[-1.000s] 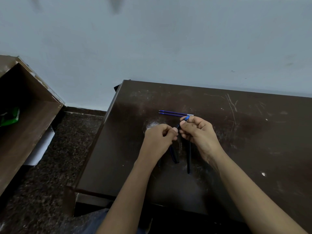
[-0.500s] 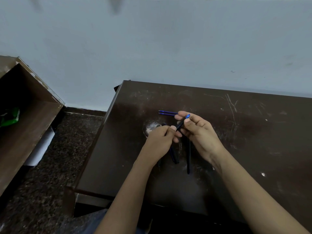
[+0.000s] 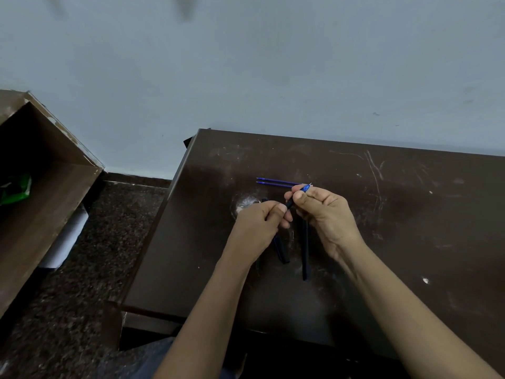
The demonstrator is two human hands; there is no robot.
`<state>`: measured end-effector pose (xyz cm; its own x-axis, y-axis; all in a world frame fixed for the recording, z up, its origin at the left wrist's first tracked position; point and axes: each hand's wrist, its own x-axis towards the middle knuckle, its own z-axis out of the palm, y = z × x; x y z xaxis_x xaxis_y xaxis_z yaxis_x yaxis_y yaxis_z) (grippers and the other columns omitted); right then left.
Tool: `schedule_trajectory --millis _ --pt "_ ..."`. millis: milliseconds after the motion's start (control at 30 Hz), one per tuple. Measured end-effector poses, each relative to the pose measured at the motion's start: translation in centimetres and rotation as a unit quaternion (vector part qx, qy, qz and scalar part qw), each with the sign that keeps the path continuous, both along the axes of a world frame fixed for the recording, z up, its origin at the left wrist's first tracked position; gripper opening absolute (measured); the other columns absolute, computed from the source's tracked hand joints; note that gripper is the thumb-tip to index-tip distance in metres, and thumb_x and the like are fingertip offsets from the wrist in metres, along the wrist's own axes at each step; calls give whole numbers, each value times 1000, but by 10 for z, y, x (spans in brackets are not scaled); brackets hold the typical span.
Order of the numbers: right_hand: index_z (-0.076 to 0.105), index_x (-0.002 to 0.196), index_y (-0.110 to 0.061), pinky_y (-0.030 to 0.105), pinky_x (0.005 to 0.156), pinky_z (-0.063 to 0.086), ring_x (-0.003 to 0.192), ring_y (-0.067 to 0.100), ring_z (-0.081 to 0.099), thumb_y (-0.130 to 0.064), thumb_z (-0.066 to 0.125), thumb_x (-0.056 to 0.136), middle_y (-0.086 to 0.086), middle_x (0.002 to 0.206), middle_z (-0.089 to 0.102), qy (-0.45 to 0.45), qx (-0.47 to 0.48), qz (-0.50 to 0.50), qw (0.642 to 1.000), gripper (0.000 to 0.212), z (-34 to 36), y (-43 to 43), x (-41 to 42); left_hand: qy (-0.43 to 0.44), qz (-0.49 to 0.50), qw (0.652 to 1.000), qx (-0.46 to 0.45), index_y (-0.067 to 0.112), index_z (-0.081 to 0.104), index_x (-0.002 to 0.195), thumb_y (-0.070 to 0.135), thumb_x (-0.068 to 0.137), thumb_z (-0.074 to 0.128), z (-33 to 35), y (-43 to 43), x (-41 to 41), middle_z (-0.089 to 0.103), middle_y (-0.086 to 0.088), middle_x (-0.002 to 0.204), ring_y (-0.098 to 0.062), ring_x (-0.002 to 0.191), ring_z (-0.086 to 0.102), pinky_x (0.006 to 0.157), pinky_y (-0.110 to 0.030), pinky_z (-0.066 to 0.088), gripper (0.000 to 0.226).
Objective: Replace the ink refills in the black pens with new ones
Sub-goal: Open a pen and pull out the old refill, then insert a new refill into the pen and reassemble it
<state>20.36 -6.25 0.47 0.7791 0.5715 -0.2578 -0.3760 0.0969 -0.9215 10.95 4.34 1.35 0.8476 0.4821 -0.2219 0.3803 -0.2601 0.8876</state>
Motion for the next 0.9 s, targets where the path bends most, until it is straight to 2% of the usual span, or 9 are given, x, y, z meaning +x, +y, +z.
schedule_trajectory --millis 167,233,300,433,533,633,733,833,900 --pt "68 102 -12 13 73 51 77 5 66 -10 71 82 1 85 71 -101 -92 -9 991 20 -6 0 -4 4 52 996 67 22 65 83 19 98 47 1 2 0 64 9 73 2 69 56 63 2 38 25" --pt "66 100 -17 12 70 49 70 5 60 -17 75 79 -1 82 65 -260 -231 20 937 22 -12 -1 -5 -1 96 992 80 22 65 85 18 97 49 1 7 -1 64 9 77 7 68 54 63 4 35 20" --pt "64 97 -21 25 72 52 71 10 58 -30 75 77 -3 83 62 -380 -337 89 857 24 -17 -2 -11 -4 121 988 94 21 64 89 19 95 54 1 11 -1 63 9 80 5 68 52 62 4 35 12" --pt "54 115 -23 40 81 53 97 21 59 -42 65 83 0 106 58 -450 -466 233 725 38 -20 3 -30 -3 129 986 109 17 64 95 20 92 59 0 8 -1 55 14 75 4 66 51 61 5 35 6" --pt "50 125 -24 39 82 52 104 23 58 -32 60 89 3 115 56 -470 -472 259 700 37 -22 5 -36 -4 128 986 105 19 62 92 19 92 60 2 6 -1 54 15 73 5 65 50 61 5 35 2" --pt "55 119 -24 41 84 52 100 24 60 -23 59 87 3 110 59 -446 -448 242 736 32 -23 4 -32 -1 128 986 109 20 62 91 20 91 61 1 6 -1 55 15 75 5 67 51 62 4 36 1" --pt "66 104 -23 29 77 52 78 11 63 -14 64 82 -4 83 64 -354 -357 125 855 24 -21 1 -19 3 126 985 115 19 64 94 22 91 61 -1 6 0 60 11 83 4 70 51 62 4 36 5" --pt "69 94 -15 29 70 55 58 4 60 -2 64 83 -4 66 63 -165 -201 -49 964 17 -13 -2 -1 6 115 987 115 24 60 88 24 90 62 0 6 0 58 13 79 4 69 51 63 6 34 3" --pt "64 95 -9 29 70 58 60 5 63 2 61 86 3 74 64 -21 -79 -131 988 14 -6 -5 8 4 101 989 105 25 60 86 24 90 62 0 5 0 57 13 74 3 67 51 62 5 35 5"
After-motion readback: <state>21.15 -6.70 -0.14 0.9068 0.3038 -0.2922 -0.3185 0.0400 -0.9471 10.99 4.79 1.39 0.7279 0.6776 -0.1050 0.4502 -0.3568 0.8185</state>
